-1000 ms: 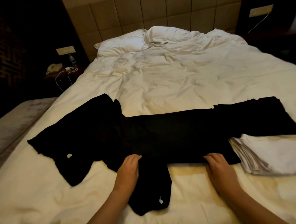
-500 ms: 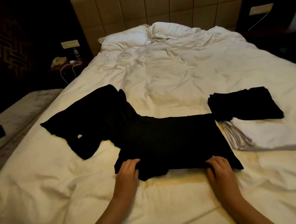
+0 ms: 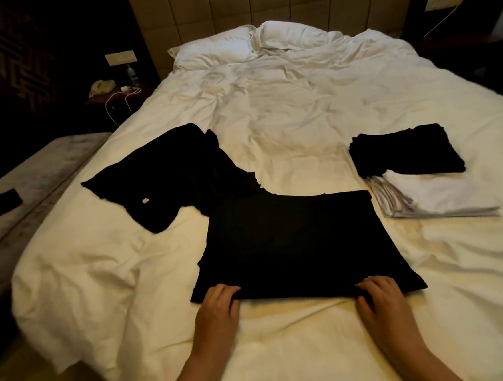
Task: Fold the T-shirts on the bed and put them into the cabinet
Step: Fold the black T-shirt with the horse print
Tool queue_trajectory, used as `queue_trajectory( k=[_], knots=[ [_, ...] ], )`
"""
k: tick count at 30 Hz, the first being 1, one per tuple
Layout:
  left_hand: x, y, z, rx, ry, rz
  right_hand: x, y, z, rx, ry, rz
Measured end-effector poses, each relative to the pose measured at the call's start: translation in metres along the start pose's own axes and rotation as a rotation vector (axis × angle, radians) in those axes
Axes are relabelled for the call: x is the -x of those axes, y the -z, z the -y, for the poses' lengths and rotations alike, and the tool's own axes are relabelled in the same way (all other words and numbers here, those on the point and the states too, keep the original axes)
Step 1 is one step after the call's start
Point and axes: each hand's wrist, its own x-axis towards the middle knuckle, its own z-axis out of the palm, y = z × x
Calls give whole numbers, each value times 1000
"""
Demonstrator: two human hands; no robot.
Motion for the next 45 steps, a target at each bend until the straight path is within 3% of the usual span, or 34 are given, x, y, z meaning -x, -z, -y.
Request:
queue_trajectory(
  k=[7,13,17,24,30,35,45],
  knots=[
    [11,5,-6,-3,-7,4,8,3,1,48,15,20],
    [2,12,-10,23,-6,-93,-1,13,4,-37,52,-108],
    [-30,17,-14,-11,-105,-152,-31,19,8,-110,58,-186],
    [-123,19,-27,-232,-218,-199,-122,14,10,36,80,-204],
    [-191,-16,-10,-285,-42,-42,-192,-9,-2,146,65,-33],
    [-230,-44,4,-330,-9,11,-230,-36,-15,183,79,48],
    [-249,-82,36,-277,134,61,-260,-79,-45,165,-40,82]
  ],
)
